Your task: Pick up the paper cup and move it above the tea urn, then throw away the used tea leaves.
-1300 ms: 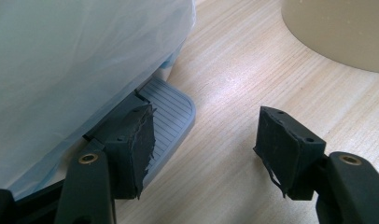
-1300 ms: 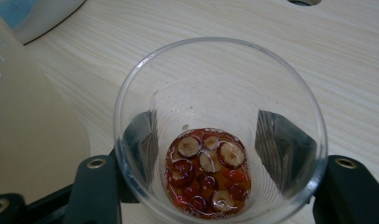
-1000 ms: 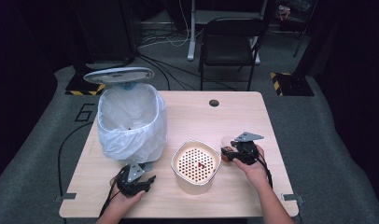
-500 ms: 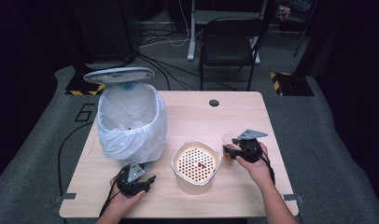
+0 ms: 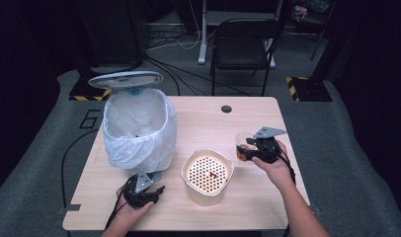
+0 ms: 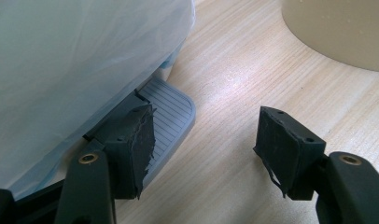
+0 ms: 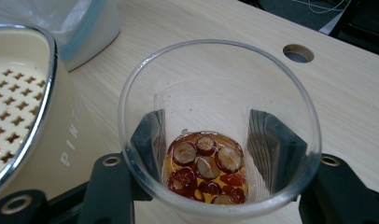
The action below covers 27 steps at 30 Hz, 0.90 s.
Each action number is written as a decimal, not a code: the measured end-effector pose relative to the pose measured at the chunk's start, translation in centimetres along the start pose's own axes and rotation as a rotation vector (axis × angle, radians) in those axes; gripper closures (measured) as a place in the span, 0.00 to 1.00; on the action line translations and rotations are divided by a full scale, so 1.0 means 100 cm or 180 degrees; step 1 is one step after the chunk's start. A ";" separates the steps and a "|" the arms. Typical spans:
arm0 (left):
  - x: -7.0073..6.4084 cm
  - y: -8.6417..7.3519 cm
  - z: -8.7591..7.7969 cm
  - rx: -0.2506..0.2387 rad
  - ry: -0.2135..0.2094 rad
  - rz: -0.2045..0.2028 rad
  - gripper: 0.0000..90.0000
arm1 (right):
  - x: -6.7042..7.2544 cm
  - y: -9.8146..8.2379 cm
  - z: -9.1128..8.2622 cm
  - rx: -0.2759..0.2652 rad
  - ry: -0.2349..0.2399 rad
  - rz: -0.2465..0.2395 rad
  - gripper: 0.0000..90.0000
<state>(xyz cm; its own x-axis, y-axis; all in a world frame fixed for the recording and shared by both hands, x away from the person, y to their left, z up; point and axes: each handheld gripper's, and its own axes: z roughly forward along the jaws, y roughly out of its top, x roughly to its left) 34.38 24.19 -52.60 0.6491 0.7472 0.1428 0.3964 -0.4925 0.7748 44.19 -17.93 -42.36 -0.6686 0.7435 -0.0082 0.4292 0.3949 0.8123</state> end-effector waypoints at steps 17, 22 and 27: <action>0.000 0.000 0.000 0.0001 0.0000 0.0005 0.41 | 0.007 0.045 -0.011 -0.0049 0.0145 -0.0273 0.52; 0.000 0.000 0.000 0.0001 0.0002 0.0007 0.41 | 0.011 0.057 -0.011 -0.0114 0.0310 -0.0382 0.53; 0.000 0.000 0.000 0.0004 0.0002 0.0012 0.41 | 0.016 0.071 -0.006 -0.0161 0.0439 -0.0520 0.53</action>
<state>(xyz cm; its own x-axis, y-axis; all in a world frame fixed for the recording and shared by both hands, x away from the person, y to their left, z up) 34.37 24.19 -52.61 0.6503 0.7455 0.1462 0.3948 -0.4960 0.7734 45.76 -14.30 -36.26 -0.8051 0.5896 -0.0649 0.2798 0.4739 0.8350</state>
